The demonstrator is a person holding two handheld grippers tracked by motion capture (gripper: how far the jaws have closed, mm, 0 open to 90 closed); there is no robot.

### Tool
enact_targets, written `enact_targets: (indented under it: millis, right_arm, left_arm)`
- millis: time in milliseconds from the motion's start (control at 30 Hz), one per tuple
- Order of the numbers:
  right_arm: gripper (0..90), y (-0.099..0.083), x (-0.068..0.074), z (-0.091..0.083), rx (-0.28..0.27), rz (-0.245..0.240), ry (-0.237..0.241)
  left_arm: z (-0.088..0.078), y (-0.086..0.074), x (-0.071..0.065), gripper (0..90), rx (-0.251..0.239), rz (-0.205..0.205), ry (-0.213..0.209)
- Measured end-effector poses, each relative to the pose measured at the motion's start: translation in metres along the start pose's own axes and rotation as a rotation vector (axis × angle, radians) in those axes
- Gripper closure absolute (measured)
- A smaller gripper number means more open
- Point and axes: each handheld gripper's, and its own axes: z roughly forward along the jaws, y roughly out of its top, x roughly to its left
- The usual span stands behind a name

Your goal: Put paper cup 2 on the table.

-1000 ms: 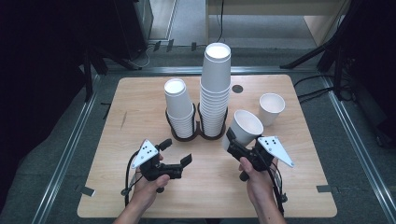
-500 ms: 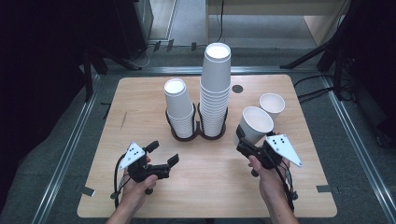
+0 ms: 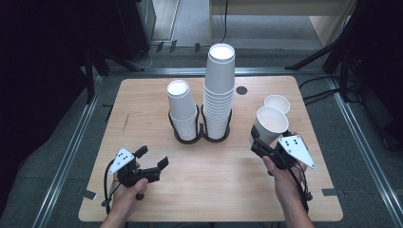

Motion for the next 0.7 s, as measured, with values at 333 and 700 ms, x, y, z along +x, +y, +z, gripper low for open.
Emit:
enact_targets:
  millis: [333, 700]
  right_arm:
    - [15.9, -0.017, -0.024, 0.004, 0.008, -0.063, -0.043]
    - [16.1, -0.035, -0.054, 0.005, 0.073, -0.088, -0.066]
  left_arm:
    - [-0.011, -0.006, 0.021, 1.9, 0.005, -0.028, 0.064]
    - [-0.024, -0.013, 0.044, 1.9, 0.013, -0.05, 0.123]
